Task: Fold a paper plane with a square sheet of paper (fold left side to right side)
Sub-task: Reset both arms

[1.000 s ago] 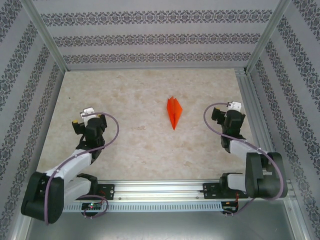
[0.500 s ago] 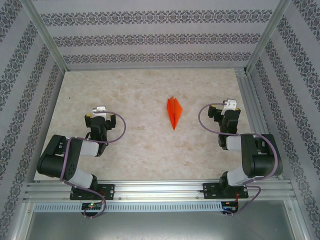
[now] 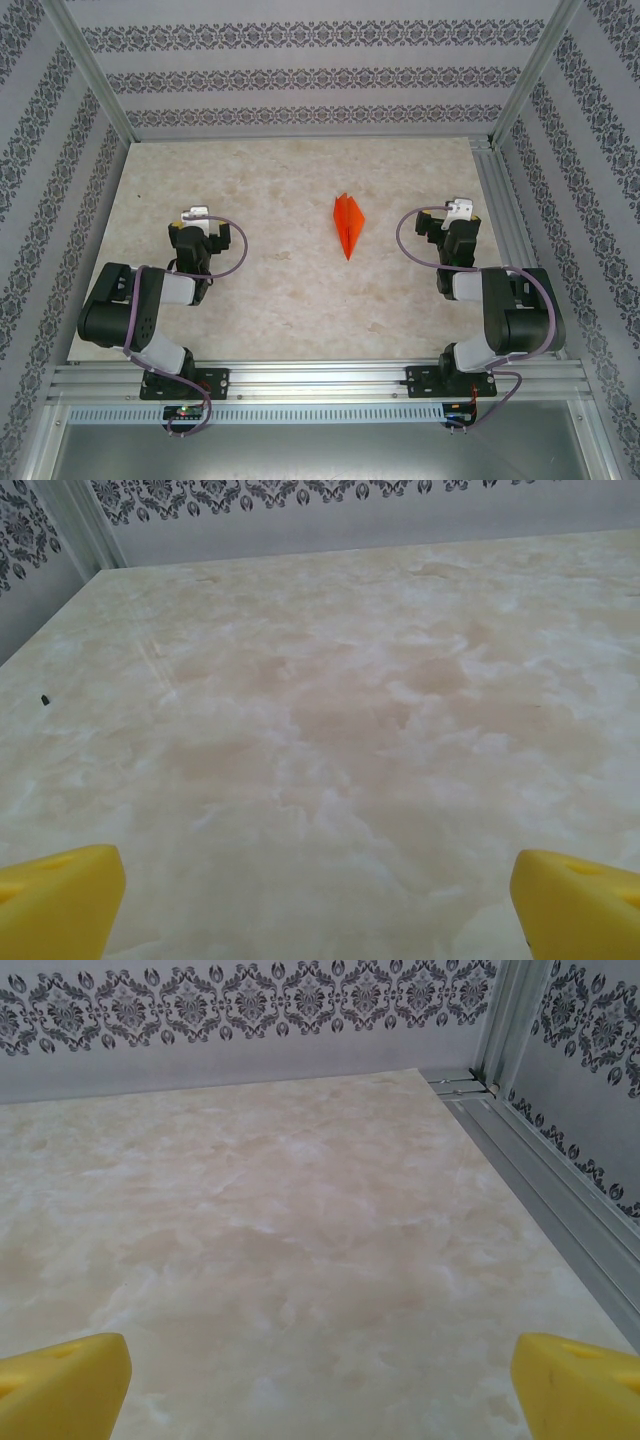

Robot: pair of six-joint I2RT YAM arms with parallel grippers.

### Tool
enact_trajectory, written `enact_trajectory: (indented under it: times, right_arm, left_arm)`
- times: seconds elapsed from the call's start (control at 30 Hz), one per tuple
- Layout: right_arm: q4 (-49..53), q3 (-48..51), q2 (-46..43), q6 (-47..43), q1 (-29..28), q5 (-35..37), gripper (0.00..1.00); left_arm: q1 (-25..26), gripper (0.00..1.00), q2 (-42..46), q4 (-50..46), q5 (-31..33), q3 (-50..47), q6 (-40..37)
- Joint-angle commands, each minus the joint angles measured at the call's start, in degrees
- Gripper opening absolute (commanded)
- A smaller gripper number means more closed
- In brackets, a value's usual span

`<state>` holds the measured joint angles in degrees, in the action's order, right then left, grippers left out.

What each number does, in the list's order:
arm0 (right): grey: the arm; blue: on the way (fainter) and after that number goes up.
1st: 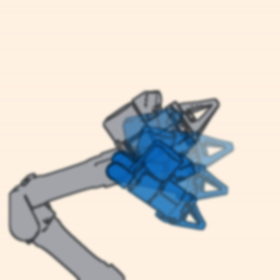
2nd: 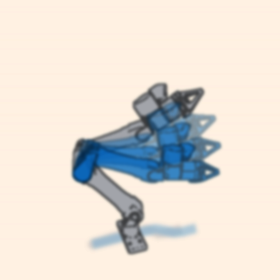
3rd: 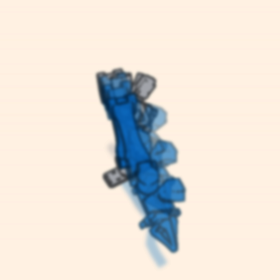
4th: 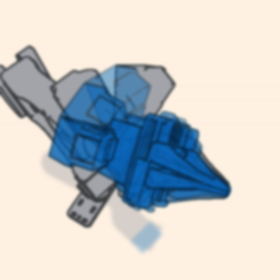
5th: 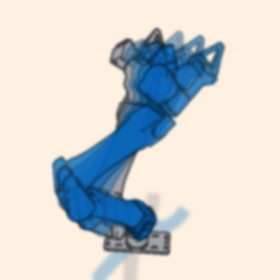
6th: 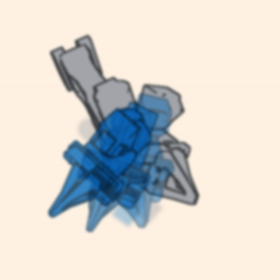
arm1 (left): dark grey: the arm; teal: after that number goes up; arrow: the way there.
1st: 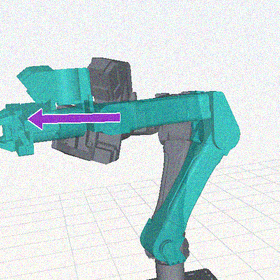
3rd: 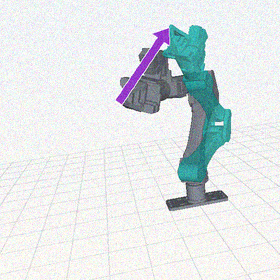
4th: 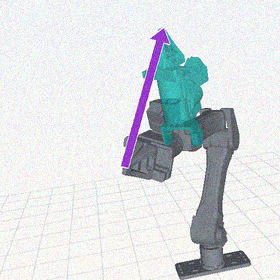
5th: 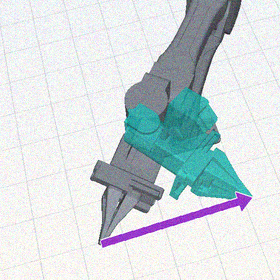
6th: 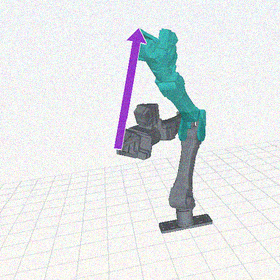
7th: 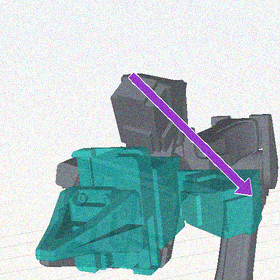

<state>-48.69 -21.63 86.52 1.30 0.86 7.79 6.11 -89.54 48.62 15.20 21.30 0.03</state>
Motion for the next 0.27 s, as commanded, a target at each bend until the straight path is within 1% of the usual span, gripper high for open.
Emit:
enact_trajectory:
  times: [0.0,0.23]
  right_arm:
    - [-1.5,-0.7,-0.4,-1.1,-0.5,-1.3,0.98]
    - [-1.8,-0.5,-0.5,-1.0,-0.5,-1.4,0.98]
  left_arm:
    - [-0.3,1.00,0.2,1.6,-1.4,1.1,0.2]
    - [-0.3,1.00,0.2,1.6,-1.4,1.0,0.2]
